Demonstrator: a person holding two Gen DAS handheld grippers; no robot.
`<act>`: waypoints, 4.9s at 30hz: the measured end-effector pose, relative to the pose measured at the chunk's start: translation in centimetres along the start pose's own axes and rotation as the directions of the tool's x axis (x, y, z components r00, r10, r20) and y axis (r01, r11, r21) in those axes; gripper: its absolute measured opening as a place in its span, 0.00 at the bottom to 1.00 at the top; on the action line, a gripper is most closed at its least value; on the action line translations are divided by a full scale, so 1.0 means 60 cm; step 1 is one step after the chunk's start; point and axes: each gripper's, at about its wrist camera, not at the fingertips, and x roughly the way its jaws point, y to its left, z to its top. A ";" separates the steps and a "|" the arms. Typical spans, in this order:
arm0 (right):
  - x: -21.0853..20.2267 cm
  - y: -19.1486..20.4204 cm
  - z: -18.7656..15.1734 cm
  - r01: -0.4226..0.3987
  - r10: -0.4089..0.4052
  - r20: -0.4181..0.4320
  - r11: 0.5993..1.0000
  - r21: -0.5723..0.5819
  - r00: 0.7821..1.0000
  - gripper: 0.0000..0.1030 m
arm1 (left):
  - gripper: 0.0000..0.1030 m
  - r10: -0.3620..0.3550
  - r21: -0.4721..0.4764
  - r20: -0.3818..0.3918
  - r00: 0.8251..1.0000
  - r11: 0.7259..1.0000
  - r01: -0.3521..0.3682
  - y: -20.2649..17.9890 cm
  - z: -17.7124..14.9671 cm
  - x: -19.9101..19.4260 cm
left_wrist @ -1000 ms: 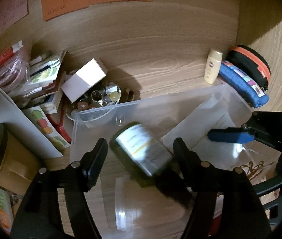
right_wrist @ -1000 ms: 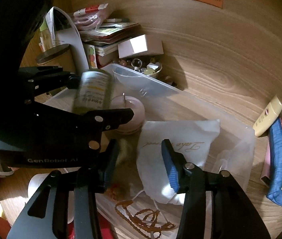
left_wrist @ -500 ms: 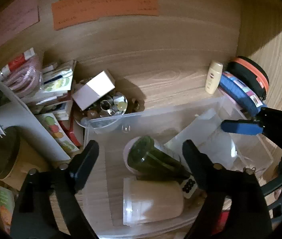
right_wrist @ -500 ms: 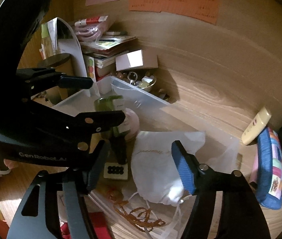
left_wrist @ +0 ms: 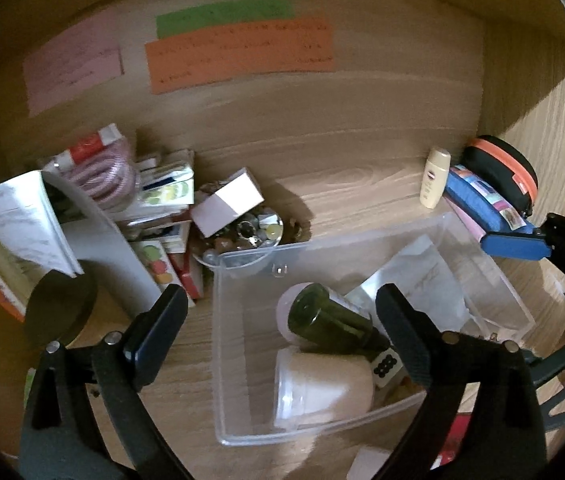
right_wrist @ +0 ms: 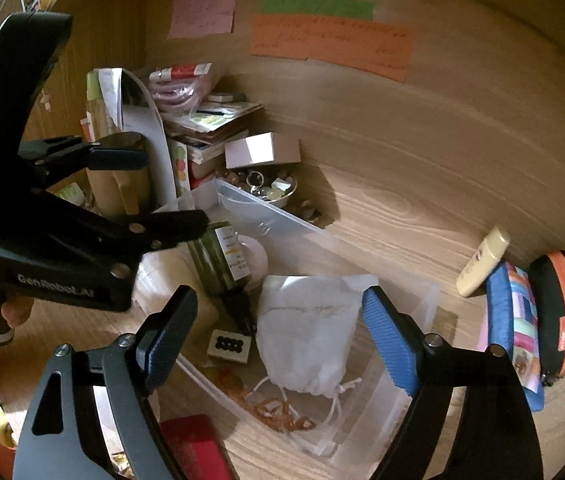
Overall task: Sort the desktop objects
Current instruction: 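Grasp the white round container with the left gripper while the right gripper grasps the red pouch, then carry the white container and red pouch over the clear box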
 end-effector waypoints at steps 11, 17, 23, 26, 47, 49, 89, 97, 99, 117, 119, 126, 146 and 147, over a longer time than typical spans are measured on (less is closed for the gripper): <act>-0.056 -0.007 -0.029 0.032 -0.033 0.024 0.999 0.010 0.999 0.80 | 0.96 0.060 0.007 0.037 0.998 0.998 -0.060 -0.005 -0.027 -0.058; -0.086 -0.012 -0.049 0.039 -0.040 0.032 0.999 0.020 0.999 0.80 | 0.96 0.071 0.000 0.028 0.997 0.997 -0.071 -0.011 -0.053 -0.079; -0.106 -0.007 -0.072 0.043 -0.043 0.027 0.999 0.008 0.999 0.81 | 0.96 0.060 -0.002 0.013 0.998 0.998 -0.060 -0.023 -0.080 -0.095; -0.107 -0.005 -0.084 0.037 -0.037 0.010 0.999 0.004 0.999 0.81 | 0.96 0.043 0.000 0.003 0.999 0.999 -0.043 -0.034 -0.096 -0.100; -0.049 0.021 -0.162 -0.195 0.208 -0.172 0.976 0.093 0.963 0.81 | 0.96 -0.120 -0.006 -0.144 0.982 0.993 0.121 -0.092 -0.172 -0.038; -0.042 0.032 -0.164 -0.210 0.221 -0.184 0.975 0.077 0.958 0.81 | 0.96 -0.128 -0.007 -0.147 0.981 0.992 0.129 -0.091 -0.172 -0.033; 0.009 0.084 -0.163 -0.214 0.200 -0.201 0.975 -0.052 0.959 0.18 | 0.63 -0.119 -0.165 -0.162 0.980 0.982 0.093 -0.038 -0.194 0.006; -0.025 0.071 -0.164 -0.191 0.185 -0.162 0.981 -0.027 0.969 0.18 | 0.63 -0.100 -0.177 -0.142 0.985 0.981 0.074 -0.028 -0.199 -0.016; -0.036 0.066 -0.161 -0.185 0.180 -0.145 0.983 -0.018 0.973 0.18 | 0.63 -0.094 -0.178 -0.139 0.986 0.982 0.068 -0.027 -0.199 -0.020; -0.109 0.025 -0.141 -0.140 0.140 -0.021 0.990 0.032 0.990 0.18 | 0.63 -0.048 -0.196 -0.053 0.997 0.980 0.037 -0.012 -0.172 -0.082; -0.114 0.022 -0.139 -0.140 0.140 -0.010 0.990 0.035 0.990 0.18 | 0.63 -0.045 -0.195 -0.041 0.998 0.980 0.036 -0.012 -0.167 -0.088; -0.133 0.010 -0.125 -0.119 0.118 0.026 0.992 0.034 0.993 0.18 | 0.63 -0.028 -0.178 -0.017 0.999 0.984 0.024 -0.008 -0.147 -0.101; -0.147 -0.035 -0.065 -0.073 0.067 0.128 0.996 0.048 0.990 0.18 | 0.63 -0.022 -0.158 0.045 0.999 0.987 0.029 0.014 -0.052 -0.085; -0.144 -0.036 -0.061 -0.076 0.069 0.131 0.996 0.051 0.989 0.18 | 0.63 -0.019 -0.157 0.048 0.999 0.987 0.027 0.015 -0.046 -0.084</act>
